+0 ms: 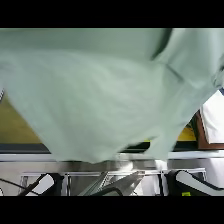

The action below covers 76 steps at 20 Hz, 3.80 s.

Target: Fold the shirts.

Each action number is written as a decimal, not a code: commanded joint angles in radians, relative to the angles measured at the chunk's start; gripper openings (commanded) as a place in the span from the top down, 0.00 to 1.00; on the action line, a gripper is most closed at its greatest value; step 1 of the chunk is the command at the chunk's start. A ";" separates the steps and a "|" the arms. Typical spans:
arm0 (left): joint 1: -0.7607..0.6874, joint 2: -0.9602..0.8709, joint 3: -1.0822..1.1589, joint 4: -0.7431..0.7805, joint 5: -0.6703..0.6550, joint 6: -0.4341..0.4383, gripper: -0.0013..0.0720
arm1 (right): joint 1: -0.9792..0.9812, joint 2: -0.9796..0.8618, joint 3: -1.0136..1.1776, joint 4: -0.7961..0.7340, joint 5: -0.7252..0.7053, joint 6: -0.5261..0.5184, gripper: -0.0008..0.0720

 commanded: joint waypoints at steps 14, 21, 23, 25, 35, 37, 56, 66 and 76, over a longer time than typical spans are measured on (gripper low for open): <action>-0.346 -0.810 0.203 0.478 0.239 -0.043 0.97 | 0.388 -0.802 -0.026 -0.244 -0.317 -0.025 0.97; -0.362 -0.822 0.118 0.682 0.255 -0.093 0.97 | 0.387 -0.784 -0.039 -0.596 -0.153 0.093 0.97; -0.362 -0.822 0.077 0.731 0.297 -0.087 0.97 | 0.390 -0.785 -0.055 -0.649 -0.153 0.113 0.97; -0.367 -0.822 0.040 0.732 0.336 -0.081 0.97 | 0.394 -0.788 -0.070 -0.664 -0.153 0.117 0.97; -0.370 -0.821 -0.046 0.729 0.357 -0.040 0.96 | 0.403 -0.792 -0.074 -0.663 -0.167 0.122 0.96; -0.368 -0.821 -0.008 0.730 0.299 -0.071 0.96 | 0.403 -0.780 -0.073 -0.624 -0.154 0.122 0.66; -0.113 -0.404 -0.765 0.723 0.004 -0.194 0.23 | 0.197 0.042 -0.929 -0.679 -0.018 0.341 0.51; -0.240 -0.396 -0.781 0.549 0.191 -0.116 0.54 | 0.200 0.201 -1.353 -0.695 -0.102 0.378 0.46; -0.248 -0.397 -0.761 0.583 0.208 -0.116 0.96 | 0.378 0.086 -1.458 -0.488 -0.322 0.313 0.37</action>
